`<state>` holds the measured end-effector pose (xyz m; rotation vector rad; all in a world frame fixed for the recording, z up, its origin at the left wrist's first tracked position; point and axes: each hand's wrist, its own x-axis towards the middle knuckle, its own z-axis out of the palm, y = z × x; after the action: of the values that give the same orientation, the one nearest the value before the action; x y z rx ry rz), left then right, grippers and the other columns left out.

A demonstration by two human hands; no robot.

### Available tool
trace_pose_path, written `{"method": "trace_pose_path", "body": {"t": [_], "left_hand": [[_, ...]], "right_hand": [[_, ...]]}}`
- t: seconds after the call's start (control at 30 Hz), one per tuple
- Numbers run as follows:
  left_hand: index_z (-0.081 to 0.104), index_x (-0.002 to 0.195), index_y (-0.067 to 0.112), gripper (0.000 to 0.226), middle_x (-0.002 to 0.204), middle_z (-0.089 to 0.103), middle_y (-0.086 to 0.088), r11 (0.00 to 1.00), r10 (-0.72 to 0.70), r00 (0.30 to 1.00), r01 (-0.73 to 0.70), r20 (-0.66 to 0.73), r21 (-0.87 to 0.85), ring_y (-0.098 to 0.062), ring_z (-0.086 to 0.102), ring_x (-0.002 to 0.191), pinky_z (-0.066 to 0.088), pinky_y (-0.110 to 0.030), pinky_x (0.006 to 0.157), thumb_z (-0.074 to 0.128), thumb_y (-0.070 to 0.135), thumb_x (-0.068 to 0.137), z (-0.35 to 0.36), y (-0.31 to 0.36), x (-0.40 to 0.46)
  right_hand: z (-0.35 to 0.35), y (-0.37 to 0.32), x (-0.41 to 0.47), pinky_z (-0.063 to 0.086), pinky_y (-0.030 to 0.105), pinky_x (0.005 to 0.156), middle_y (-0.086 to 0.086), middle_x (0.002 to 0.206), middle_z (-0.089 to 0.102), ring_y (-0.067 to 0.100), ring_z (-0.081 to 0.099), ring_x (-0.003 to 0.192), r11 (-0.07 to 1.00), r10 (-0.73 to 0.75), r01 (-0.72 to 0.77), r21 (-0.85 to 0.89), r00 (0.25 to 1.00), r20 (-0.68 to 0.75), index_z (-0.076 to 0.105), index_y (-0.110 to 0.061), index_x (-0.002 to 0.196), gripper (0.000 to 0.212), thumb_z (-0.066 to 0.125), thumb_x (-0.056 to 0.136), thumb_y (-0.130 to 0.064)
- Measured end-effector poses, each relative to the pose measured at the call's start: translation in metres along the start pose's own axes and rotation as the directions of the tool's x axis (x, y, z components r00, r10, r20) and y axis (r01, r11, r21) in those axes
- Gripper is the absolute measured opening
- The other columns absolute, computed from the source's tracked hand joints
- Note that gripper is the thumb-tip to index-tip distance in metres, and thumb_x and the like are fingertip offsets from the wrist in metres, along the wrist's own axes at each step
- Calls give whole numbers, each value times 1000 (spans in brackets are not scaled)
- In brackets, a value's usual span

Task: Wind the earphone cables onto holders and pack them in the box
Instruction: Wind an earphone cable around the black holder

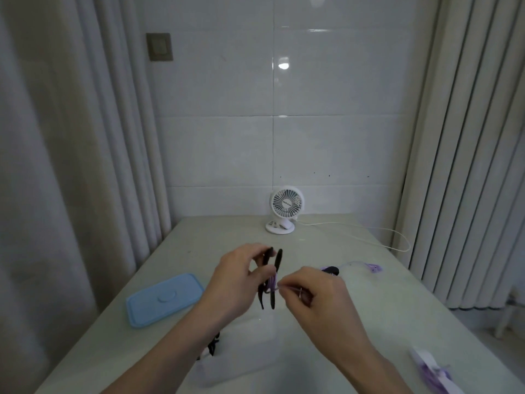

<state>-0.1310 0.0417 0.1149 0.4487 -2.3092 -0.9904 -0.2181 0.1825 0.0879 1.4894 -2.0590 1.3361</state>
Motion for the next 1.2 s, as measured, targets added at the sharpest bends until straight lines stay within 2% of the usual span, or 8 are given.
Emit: {"method": "trace_pose_path", "body": {"t": [0.2,0.27,0.33,0.6,0.7,0.8,1.0,1.2], "left_hand": [[68,114,22,27,90,67,10,998,39,992,-45,121,52,-15,69,63,48,-18,62,66,21,87,3,0,-2],[69,109,20,24,87,69,5,999,41,985,-38,167,-20,-17,72,62,53,-22,62,66,19,86,0,2,-3],[70,105,17,20,86,69,-3,994,60,978,-39,202,-106,-27,72,62,59,-39,68,65,14,85,-3,4,-4],[69,114,14,25,97,68,-15,981,54,940,14,337,-195,-40,70,78,58,-39,77,61,9,91,-13,10,-12],[72,110,17,23,93,70,-11,963,59,928,44,368,-265,-22,68,70,52,-22,65,61,9,91,-15,11,-16],[73,106,21,21,91,72,-2,929,75,937,59,342,-366,-13,62,71,42,-22,61,61,11,91,-16,12,-17],[65,111,3,21,100,68,-20,805,20,979,104,203,-584,-30,67,75,58,-38,70,56,5,92,-15,20,-10],[60,110,13,16,109,64,-14,901,-81,996,85,28,-426,-36,74,71,61,-52,70,56,12,95,-14,20,-3]], "right_hand": [[-14,4,11,35,7,63,-15,73,56,-7,51,66,995,-93,92,-40,996,-19,69,-19,79,9,74,80,-11],[-17,5,12,37,8,66,-9,79,59,-2,55,72,992,-125,125,-11,992,8,69,-18,80,9,71,84,-9],[-20,5,13,39,9,68,-4,82,61,1,58,75,991,-135,135,17,990,30,71,-17,84,12,67,86,-6],[-36,1,23,44,18,56,-5,68,69,8,57,60,971,115,-125,203,992,60,74,-22,74,9,78,76,-14],[-42,3,27,49,27,59,3,68,72,13,59,59,917,216,-235,321,972,96,75,-17,73,8,79,75,-10],[-42,4,25,51,20,57,8,66,72,7,61,57,871,288,-307,382,952,107,75,-11,71,6,80,74,-11],[-24,10,6,38,15,45,3,54,67,5,49,44,776,435,-466,426,883,173,74,-8,68,12,75,80,-11],[-10,3,-10,38,16,49,3,64,74,2,50,48,770,423,-522,367,848,319,77,-14,75,12,71,84,-13]]}}
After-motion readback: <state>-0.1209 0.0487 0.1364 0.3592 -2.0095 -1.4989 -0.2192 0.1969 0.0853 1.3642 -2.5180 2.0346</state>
